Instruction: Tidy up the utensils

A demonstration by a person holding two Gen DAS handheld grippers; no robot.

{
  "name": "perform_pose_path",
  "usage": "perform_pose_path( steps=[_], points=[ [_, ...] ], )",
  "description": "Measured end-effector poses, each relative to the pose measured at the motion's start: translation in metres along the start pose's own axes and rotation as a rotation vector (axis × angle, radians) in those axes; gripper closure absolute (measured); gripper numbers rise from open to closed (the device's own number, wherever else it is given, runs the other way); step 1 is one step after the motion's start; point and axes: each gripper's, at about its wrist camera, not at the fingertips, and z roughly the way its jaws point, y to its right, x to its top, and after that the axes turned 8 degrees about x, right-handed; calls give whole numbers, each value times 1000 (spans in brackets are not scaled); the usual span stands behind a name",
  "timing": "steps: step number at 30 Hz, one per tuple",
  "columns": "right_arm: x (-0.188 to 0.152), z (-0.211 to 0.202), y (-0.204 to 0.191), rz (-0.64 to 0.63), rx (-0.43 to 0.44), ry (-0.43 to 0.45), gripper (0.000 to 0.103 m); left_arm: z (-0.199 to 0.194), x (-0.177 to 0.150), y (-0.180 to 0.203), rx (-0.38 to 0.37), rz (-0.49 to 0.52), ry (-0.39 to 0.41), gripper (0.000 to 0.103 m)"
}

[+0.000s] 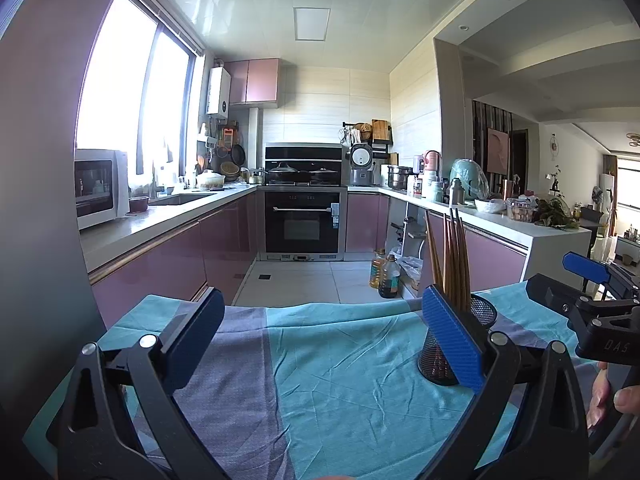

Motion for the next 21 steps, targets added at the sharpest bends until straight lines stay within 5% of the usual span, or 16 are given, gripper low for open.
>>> perform_pose_path(
  steps=[21],
  points=[
    [1,1,-2,4,-3,1,7,0,0,-1,1,3,3,6]
  ],
)
